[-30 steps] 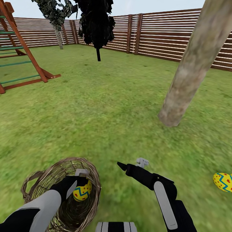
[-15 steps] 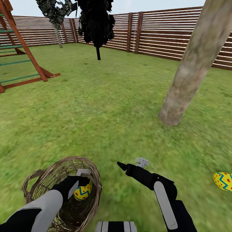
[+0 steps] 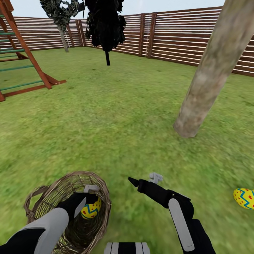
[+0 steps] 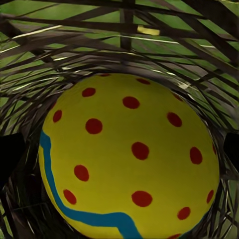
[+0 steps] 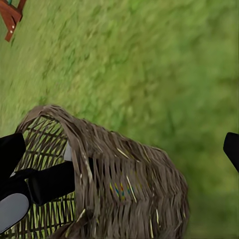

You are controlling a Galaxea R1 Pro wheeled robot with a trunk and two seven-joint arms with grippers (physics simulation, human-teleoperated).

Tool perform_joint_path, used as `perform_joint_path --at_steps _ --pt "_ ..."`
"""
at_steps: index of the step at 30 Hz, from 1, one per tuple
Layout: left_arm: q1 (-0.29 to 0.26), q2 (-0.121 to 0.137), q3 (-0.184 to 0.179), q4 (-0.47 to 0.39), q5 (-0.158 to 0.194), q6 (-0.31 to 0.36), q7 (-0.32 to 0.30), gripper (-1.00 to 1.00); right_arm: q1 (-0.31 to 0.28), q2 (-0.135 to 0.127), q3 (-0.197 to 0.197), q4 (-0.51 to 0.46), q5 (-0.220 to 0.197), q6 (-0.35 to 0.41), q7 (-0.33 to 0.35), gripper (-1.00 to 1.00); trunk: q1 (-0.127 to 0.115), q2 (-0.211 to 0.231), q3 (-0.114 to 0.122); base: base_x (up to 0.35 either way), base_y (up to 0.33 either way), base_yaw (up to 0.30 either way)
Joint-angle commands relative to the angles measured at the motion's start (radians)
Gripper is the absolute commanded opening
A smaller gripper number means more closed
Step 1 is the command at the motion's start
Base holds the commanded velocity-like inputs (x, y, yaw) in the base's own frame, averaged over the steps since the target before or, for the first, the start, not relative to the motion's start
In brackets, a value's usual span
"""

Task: Take the three Easter eggs out of the wicker basket on the lawn in the garden, then place them on the lawn next to a single tree (choose any tree) so that all three eggs are next to the same tree and none are left in the basket.

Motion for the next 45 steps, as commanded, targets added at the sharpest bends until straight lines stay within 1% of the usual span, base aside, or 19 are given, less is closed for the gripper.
perform_joint_path --at_steps 1,25,30,45 --pt "0.000 0.000 0.005 -0.002 -0.009 0.005 0.000 1.00 0.000 0.000 -0.001 -0.001 0.004 0.005 0.005 1.00 0.000 0.000 -0.001 0.000 0.000 0.000" --pt "0.000 0.000 0.005 -0.002 -0.008 0.005 0.001 1.00 0.000 0.000 -0.001 -0.001 0.004 0.004 0.005 1.00 0.000 0.000 -0.001 -0.053 0.000 0.000" --pt "0.000 0.000 0.005 -0.002 -0.008 0.005 0.002 1.00 0.000 0.000 -0.001 -0.001 0.004 0.004 0.005 1.00 0.002 -0.001 -0.020 -0.001 0.000 0.000" --pt "0.000 0.000 0.006 -0.002 -0.007 -0.004 -0.002 1.00 0.000 -0.001 0.002 -0.002 0.004 0.003 0.006 1.00 0.002 -0.001 -0.020 0.000 0.000 0.000"
